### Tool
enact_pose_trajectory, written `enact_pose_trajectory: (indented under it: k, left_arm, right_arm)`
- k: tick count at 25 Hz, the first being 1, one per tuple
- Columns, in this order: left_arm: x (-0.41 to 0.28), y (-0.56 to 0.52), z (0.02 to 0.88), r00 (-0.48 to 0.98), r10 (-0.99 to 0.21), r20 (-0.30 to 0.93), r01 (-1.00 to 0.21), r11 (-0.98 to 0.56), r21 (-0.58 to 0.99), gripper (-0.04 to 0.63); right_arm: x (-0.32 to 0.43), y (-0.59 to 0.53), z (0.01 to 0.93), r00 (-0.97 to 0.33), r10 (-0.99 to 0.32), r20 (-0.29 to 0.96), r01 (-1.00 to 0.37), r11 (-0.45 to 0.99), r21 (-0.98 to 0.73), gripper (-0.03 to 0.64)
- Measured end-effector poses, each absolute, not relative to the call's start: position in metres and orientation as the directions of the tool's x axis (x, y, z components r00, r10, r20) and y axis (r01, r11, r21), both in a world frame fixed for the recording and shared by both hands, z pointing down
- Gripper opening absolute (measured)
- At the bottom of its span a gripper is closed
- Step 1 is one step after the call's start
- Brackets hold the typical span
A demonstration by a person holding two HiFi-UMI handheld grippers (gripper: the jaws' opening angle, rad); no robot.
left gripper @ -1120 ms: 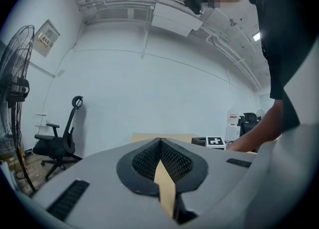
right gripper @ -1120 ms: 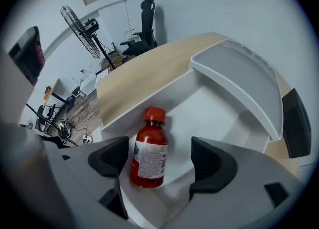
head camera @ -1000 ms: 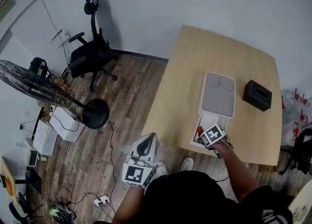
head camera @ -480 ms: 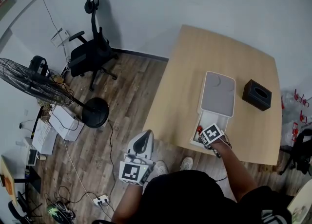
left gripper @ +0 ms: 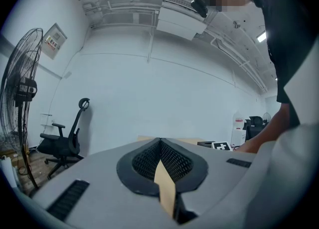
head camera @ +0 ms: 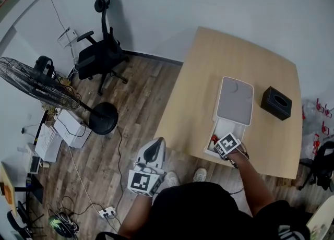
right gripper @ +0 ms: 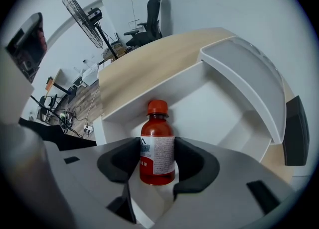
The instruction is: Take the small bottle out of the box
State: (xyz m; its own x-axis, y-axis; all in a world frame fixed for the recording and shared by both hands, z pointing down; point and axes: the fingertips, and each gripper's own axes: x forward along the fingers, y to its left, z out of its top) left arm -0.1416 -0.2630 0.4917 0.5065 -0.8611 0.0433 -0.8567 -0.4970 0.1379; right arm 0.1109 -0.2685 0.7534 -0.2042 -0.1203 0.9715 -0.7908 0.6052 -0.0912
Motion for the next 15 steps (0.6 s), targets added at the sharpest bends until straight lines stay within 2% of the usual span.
enact_pose_trajectory:
  k: [4, 15]
  left_arm:
    - [-0.146, -0.261, 0.496, 0.509, -0.86, 0.037, -0.855, -0.5, 0.141, 0.011]
    - [-0.129, -0.26, 0.495, 0.533, -0.845, 0.039, -0.842, -0.525, 0.125, 0.011]
  right_arm:
    - [0.108, -0.269, 0.75, -0.22, -0.15, 0.964, -0.79, 0.608, -0.086, 0.225]
    - [0.126, -0.289, 0.702, -0.275, -0.381, 0.882, -0.854, 0.518, -0.043, 0.216]
